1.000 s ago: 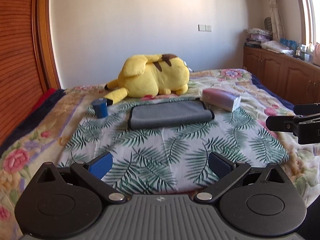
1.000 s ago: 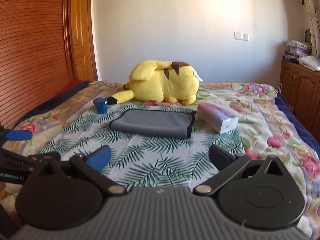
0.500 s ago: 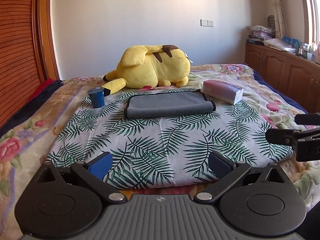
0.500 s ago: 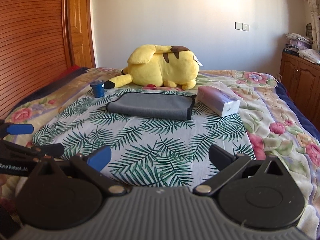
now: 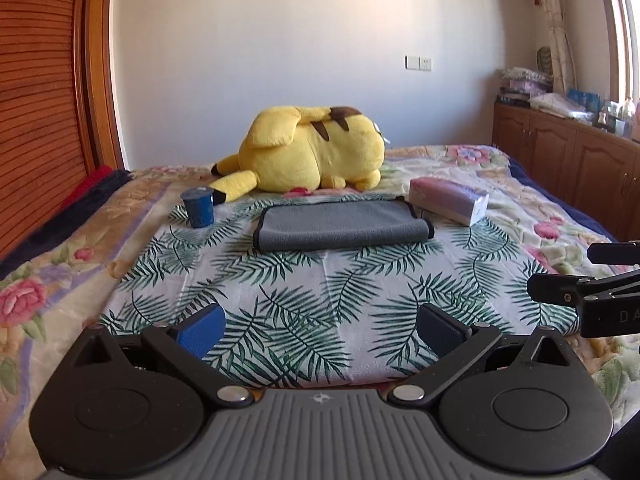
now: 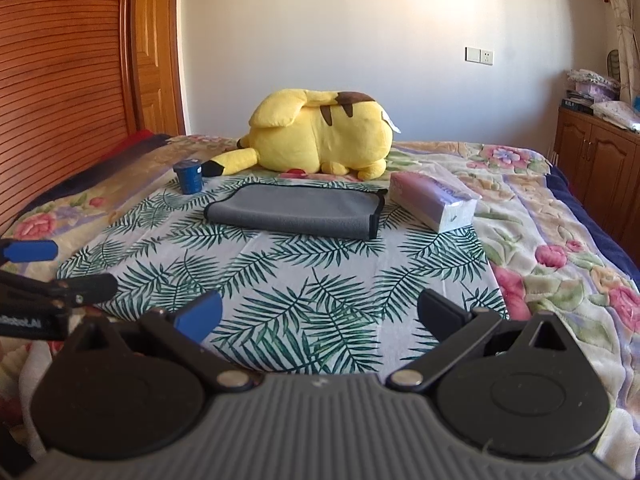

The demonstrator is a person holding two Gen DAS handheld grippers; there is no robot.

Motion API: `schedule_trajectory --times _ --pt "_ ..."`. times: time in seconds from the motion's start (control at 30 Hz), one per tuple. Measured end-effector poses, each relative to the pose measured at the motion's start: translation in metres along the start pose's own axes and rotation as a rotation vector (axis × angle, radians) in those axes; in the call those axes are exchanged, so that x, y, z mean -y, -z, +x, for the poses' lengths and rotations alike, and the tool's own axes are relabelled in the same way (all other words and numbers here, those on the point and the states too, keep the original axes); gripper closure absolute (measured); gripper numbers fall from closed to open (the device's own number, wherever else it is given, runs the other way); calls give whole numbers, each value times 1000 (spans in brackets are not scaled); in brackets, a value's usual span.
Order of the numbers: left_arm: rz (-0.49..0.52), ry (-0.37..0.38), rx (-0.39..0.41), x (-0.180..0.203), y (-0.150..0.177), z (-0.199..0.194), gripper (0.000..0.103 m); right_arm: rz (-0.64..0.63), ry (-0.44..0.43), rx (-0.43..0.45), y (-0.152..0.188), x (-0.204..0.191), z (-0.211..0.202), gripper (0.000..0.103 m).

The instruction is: Fold towel

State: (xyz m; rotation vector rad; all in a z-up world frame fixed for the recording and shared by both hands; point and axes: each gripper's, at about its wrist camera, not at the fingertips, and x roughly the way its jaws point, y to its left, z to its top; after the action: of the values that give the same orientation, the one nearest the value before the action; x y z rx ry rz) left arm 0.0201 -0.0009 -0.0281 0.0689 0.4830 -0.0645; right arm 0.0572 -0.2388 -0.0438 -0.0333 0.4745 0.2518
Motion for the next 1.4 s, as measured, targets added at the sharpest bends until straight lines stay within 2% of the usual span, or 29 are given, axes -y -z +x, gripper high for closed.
schedule_trajectory --times 0.57,1.0,1.4 --pt "0 -21 118 -3 -8 -23 16 23 24 104 -1 5 -15 0" --pt "-7 -30 145 -7 -10 -27 16 35 33 132 -1 8 -19 0" --pt "-21 -53 186 -13 -11 -34 16 23 54 194 -2 8 -28 0"
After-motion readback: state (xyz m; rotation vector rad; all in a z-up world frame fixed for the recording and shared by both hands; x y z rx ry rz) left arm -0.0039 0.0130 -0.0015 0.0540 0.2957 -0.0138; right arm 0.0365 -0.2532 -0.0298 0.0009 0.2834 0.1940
